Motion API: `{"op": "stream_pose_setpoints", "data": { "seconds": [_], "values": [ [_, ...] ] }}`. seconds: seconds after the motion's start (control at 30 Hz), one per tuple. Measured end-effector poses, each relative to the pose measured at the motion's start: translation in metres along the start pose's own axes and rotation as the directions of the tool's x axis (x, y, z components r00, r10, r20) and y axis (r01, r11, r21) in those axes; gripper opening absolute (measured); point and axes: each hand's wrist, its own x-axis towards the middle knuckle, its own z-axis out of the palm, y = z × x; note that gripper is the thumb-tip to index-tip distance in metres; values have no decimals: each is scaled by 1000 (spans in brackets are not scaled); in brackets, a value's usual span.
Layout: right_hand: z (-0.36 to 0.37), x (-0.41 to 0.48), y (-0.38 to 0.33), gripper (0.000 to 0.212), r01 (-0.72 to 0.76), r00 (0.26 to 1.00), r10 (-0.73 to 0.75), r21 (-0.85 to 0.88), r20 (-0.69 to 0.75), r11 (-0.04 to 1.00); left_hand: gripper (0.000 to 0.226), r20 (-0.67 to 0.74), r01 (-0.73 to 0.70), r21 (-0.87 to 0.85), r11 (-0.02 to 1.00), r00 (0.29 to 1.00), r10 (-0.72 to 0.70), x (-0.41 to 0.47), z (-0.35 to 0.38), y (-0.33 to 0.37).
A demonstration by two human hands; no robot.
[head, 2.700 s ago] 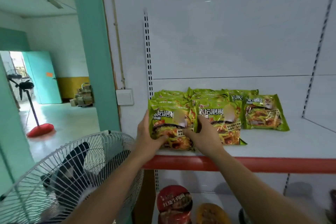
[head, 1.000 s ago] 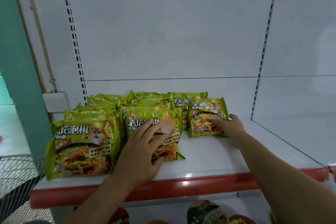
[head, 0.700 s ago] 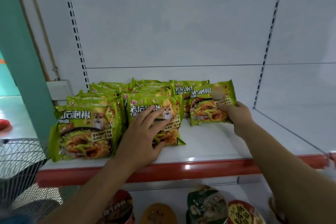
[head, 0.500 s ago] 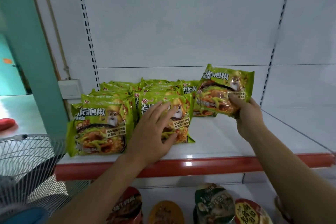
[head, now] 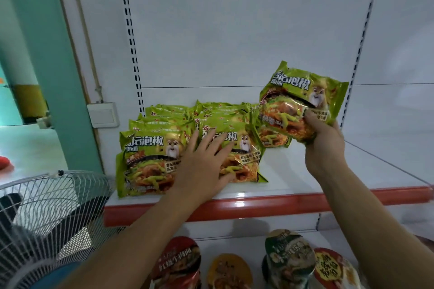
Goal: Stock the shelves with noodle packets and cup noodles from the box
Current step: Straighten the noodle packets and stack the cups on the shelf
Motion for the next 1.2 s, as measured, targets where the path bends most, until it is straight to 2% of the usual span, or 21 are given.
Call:
{"op": "stream_pose_setpoints", "data": {
  "seconds": [0.1, 0.2, 0.27, 0.3, 0.37, 0.43, 0.5, 0.53, 0.6, 0.67, 0.77, 0.83, 0.9, 1.0, 1.1, 1.17, 1.2],
  "values": [
    [-5, -3, 3, 25, -36, 998, 34, 26, 58, 999, 79, -40, 16, -1, 1000, 999, -16, 13, 2, 4],
    [-10, -7, 11, 33, -72, 989, 77, -37, 128, 997, 94, -97, 46, -26, 999, 994, -48, 14, -1, 6],
    [-10, -14, 24, 35, -102, 977, 127, -150, 172, 983, 100, -143, 105, -98, 990, 983, -119, 6, -4, 4],
    [-11, -18, 33, 36, -115, 967, 158, -212, 198, 970, 94, -195, 116, -173, 978, 969, -150, 0, -7, 4],
    [-7, -28, 49, 36, -121, 941, 220, -351, 259, 929, 82, -290, 74, -338, 938, 940, -178, -10, -16, 3],
    [-2, -33, 59, 33, -9, 922, 219, -548, 320, 837, 76, -315, -15, -383, 924, 942, -115, -13, -24, 2],
    [0, -32, 62, 35, 147, 899, 193, -686, 393, 713, 65, -259, -54, -272, 961, 966, -19, -13, -19, -1],
    [-1, -30, 61, 37, 179, 894, 197, -723, 403, 667, 66, -198, -44, -192, 980, 980, 5, -12, -15, -4],
    [-5, -27, 56, 42, 188, 890, 234, -783, 390, 593, 72, -105, -39, -91, 995, 994, 29, -9, -8, -7],
    [-9, -27, 51, 44, 189, 878, 281, -819, 388, 542, 73, -101, -81, -34, 996, 992, 77, -5, -5, -9],
    [-12, -28, 50, 44, 181, 865, 315, -827, 391, 532, 71, -117, -99, -28, 995, 989, 95, -2, -3, -11],
    [-12, -27, 49, 44, 193, 855, 345, -854, 388, 482, 72, -107, -89, -71, 994, 991, 81, -4, 0, -12],
    [-11, -24, 46, 51, 202, 849, 372, -880, 377, 430, 79, -85, -98, -79, 992, 992, 91, -8, 2, -16],
    [-9, -21, 41, 57, 182, 865, 354, -879, 356, 440, 97, -43, -94, -15, 995, 995, 94, -9, 1, -22],
    [-7, -23, 46, 58, 237, 869, 337, -902, 362, 360, 102, -27, -93, 6, 996, 995, 94, -5, 2, -23],
    [-7, -21, 48, 56, 235, 858, 356, -899, 371, 369, 103, -32, -89, -5, 996, 996, 89, -5, 2, -22],
    [-7, -20, 46, 53, 204, 848, 379, -889, 370, 411, 102, -38, -87, -12, 996, 996, 86, -7, 2, -21]
  ]
}}
